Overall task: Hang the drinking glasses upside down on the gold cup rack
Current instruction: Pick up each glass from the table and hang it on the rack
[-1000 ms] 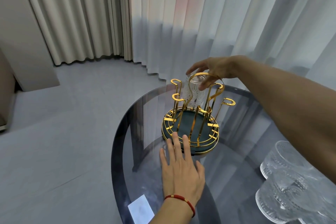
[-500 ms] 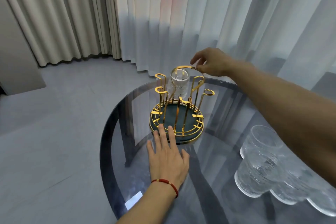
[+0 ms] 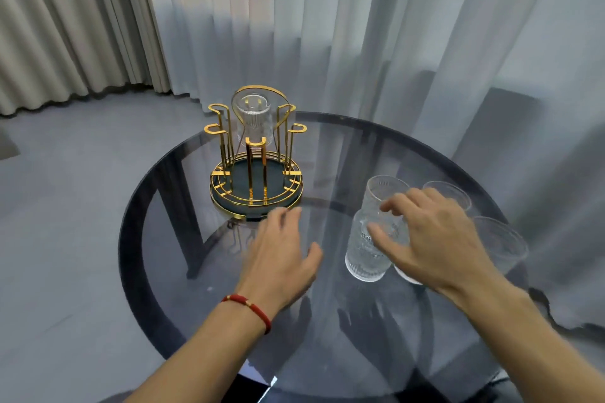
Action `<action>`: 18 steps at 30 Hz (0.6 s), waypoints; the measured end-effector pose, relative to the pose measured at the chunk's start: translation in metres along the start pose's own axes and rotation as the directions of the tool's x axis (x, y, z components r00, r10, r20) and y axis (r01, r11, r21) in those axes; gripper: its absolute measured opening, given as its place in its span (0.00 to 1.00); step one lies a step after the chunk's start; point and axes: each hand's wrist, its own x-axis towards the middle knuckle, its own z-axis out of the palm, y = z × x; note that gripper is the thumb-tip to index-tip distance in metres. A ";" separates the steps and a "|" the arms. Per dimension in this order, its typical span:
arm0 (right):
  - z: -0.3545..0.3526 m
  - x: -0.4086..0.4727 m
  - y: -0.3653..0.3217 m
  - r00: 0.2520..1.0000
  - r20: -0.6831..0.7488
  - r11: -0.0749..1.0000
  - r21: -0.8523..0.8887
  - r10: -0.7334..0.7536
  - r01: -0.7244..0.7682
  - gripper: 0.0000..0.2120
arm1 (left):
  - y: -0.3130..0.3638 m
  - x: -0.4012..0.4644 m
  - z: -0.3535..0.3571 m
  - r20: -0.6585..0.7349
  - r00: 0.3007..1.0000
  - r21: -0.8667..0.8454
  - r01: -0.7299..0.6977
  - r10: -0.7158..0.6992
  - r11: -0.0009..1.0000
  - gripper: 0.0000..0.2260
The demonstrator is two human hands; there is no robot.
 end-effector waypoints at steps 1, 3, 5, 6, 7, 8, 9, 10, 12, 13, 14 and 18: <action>0.004 -0.008 -0.001 0.998 0.045 0.999 -0.045 0.033 -0.031 0.27 | 0.007 -0.004 0.002 -0.008 1.000 -0.087 -0.016 0.015 0.996 0.25; 0.011 -0.017 -0.001 0.987 0.155 0.992 -0.126 0.051 -0.031 0.36 | 0.019 -0.010 0.007 -0.016 1.000 -0.223 -0.007 0.003 0.975 0.23; 0.017 -0.020 0.001 0.982 0.187 0.986 -0.167 0.024 0.008 0.39 | 0.028 -0.012 0.013 0.004 1.000 -0.327 0.024 -0.023 0.945 0.21; 0.019 -0.019 0.002 0.986 0.169 0.984 -0.176 0.013 0.017 0.39 | 0.032 -0.012 0.016 0.021 0.999 -0.376 0.036 -0.031 0.926 0.20; 0.020 -0.018 0.003 0.990 0.139 0.984 -0.177 0.004 0.021 0.39 | 0.034 -0.012 0.018 0.040 0.999 -0.425 0.047 -0.033 0.904 0.20; 0.020 -0.017 0.004 0.994 0.107 0.986 -0.164 0.000 0.017 0.39 | 0.037 -0.012 0.020 0.059 0.998 -0.468 0.056 -0.032 0.882 0.20; 0.021 -0.016 0.005 0.997 0.081 0.989 -0.144 0.000 0.011 0.39 | 0.038 -0.012 0.021 0.077 0.997 -0.499 0.062 -0.027 0.865 0.22; 0.022 -0.016 0.005 0.998 0.066 0.992 -0.125 0.003 0.006 0.39 | 0.039 -0.011 0.023 0.096 0.995 -0.516 0.066 -0.019 0.854 0.24; 0.025 -0.016 0.006 0.999 0.054 0.994 -0.106 0.003 0.003 0.40 | 0.039 -0.012 0.027 0.125 0.992 -0.516 0.063 0.003 0.854 0.30; 0.026 -0.016 0.006 0.999 0.048 0.995 -0.102 -0.003 0.007 0.40 | 0.039 -0.011 0.030 0.136 0.991 -0.509 0.059 0.012 0.859 0.31; 0.026 -0.015 0.006 0.999 0.038 0.995 -0.095 -0.011 0.015 0.39 | 0.040 -0.010 0.032 0.143 0.990 -0.508 0.058 0.018 0.860 0.33; 0.027 -0.012 -0.002 0.994 -0.069 0.996 0.011 -0.085 0.086 0.37 | 0.041 -0.004 0.033 0.110 0.994 -0.525 0.073 -0.017 0.848 0.40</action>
